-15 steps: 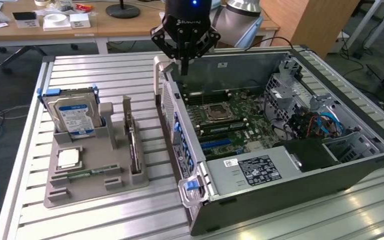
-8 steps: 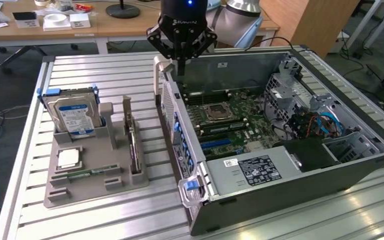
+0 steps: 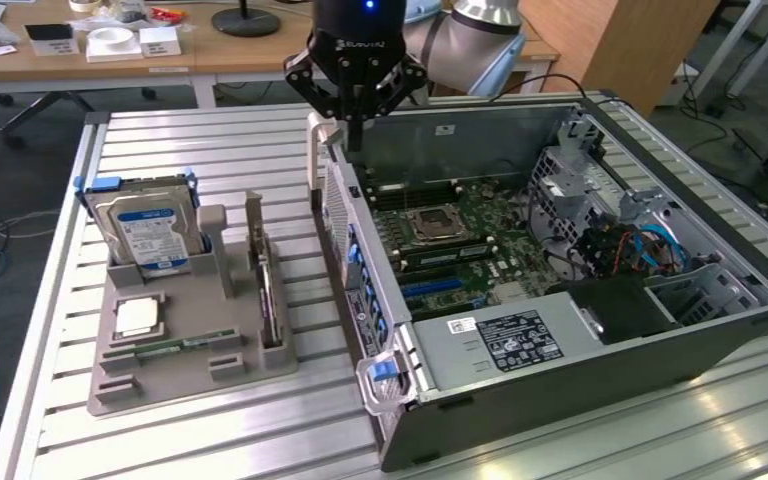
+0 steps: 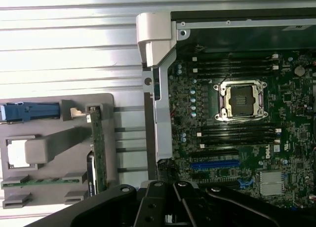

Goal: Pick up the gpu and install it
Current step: 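Reach for the gpu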

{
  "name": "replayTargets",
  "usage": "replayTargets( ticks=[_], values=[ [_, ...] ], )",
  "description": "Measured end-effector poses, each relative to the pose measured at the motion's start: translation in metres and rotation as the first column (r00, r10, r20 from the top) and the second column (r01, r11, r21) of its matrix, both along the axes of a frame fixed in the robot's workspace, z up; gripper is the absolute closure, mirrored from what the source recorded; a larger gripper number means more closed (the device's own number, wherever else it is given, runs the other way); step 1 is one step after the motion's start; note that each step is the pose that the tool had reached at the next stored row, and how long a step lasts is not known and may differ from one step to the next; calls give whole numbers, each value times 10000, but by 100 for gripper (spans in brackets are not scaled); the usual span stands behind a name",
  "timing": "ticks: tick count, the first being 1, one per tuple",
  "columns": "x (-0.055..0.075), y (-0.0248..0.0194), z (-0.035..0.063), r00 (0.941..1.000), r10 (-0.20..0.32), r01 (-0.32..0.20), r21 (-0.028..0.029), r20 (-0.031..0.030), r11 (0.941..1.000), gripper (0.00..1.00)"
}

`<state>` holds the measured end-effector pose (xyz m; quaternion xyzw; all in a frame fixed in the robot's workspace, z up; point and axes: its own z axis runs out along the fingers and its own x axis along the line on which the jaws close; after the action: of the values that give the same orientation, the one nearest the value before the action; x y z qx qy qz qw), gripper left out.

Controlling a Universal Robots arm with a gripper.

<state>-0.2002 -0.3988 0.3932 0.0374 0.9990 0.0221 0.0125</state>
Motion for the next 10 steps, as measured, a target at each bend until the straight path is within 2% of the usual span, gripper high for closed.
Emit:
replayTargets(
  ticks=[10],
  values=[
    [-91,0,0,10000,0,0,0,0,10000,89]
  ],
)
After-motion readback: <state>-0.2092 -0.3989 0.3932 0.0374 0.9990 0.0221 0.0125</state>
